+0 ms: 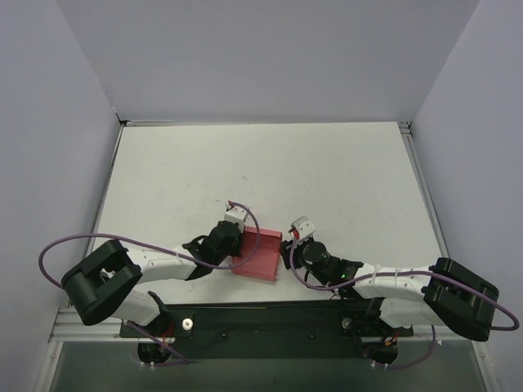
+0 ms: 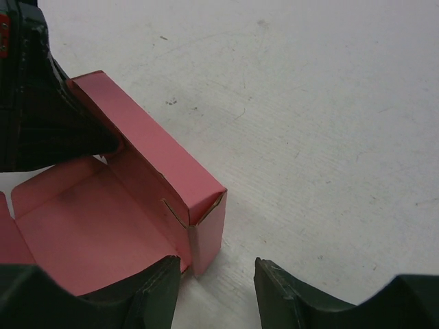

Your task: Fold the paper box

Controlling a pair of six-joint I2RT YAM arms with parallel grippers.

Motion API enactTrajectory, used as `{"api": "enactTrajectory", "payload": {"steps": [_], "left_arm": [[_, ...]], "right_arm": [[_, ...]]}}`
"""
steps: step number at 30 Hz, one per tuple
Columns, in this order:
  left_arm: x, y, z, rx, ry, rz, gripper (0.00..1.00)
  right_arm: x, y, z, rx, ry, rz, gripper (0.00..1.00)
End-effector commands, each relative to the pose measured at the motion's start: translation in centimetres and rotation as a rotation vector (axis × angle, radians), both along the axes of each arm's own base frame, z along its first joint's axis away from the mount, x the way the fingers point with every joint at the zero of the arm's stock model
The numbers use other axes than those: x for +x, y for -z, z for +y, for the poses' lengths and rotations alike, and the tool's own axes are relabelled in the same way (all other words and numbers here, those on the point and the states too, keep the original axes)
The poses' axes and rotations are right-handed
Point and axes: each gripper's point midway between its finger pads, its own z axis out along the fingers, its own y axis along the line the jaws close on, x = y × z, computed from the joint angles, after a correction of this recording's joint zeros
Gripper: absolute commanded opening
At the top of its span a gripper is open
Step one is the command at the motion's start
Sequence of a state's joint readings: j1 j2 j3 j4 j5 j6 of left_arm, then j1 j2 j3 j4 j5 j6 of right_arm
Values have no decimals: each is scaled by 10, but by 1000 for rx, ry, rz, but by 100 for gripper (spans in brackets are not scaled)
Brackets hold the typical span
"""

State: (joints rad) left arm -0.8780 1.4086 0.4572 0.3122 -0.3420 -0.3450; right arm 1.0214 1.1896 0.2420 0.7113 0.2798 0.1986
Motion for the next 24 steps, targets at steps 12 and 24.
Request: {"api": "enactTrajectory", "payload": {"steps": [12,24], "left_arm": [[3,-19,-7,-30,36,-42,19],[0,-22,-14,-44,83,-55,19]], "right_arm": [[24,-21,36,45,-52,-112,32],[50,-29,41,41,19,-178,23]]}}
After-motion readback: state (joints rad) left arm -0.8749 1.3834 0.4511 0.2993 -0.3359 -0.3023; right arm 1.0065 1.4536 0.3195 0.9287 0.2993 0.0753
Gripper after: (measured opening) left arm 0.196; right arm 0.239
